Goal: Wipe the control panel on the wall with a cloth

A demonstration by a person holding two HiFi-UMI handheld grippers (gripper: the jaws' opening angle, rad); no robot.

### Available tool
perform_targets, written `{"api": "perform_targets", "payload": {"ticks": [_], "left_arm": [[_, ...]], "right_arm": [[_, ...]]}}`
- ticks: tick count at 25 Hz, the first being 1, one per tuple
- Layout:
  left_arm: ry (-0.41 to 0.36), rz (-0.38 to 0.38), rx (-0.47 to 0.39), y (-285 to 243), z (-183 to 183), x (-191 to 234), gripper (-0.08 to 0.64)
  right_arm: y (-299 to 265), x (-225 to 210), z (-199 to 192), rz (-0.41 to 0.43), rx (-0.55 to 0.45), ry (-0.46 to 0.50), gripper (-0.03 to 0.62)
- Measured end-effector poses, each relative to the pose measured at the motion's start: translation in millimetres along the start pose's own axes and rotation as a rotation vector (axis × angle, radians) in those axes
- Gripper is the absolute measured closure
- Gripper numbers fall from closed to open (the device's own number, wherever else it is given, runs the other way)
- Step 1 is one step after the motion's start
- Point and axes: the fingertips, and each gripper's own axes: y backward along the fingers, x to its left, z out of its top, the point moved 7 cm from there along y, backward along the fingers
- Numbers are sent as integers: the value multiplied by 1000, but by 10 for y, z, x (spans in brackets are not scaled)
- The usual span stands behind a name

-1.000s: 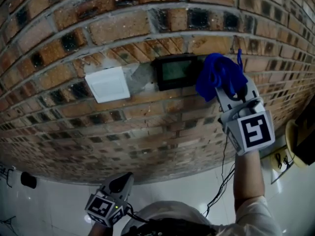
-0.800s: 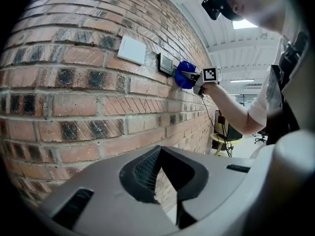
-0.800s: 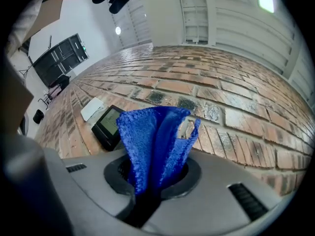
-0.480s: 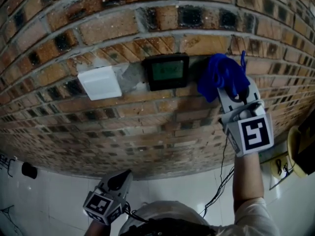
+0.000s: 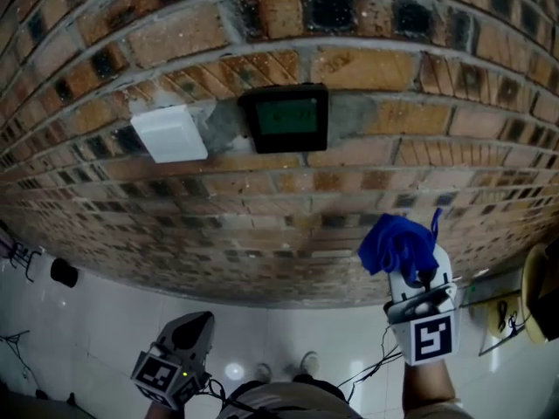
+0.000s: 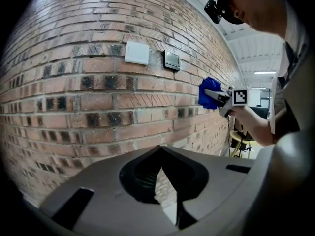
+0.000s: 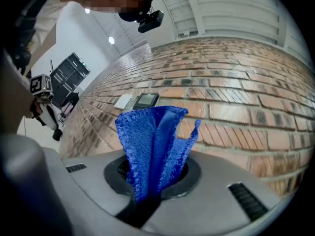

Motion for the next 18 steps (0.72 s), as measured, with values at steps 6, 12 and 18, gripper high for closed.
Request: {"api": "perform_targets", "payload": {"ticks": [6,12,18], "left_arm": [[-13,7,-35,459,-102,-90,559],[-17,-46,-92,1103,-336,-279,559],[-29,-111,-113,1808,-688,-560,559]], "right_arm": [[828,555,-328,60,150,-139,503],[1682,1190,-16,97,181,-214,503],[2498,1790,380,113,211,-209,503]]}}
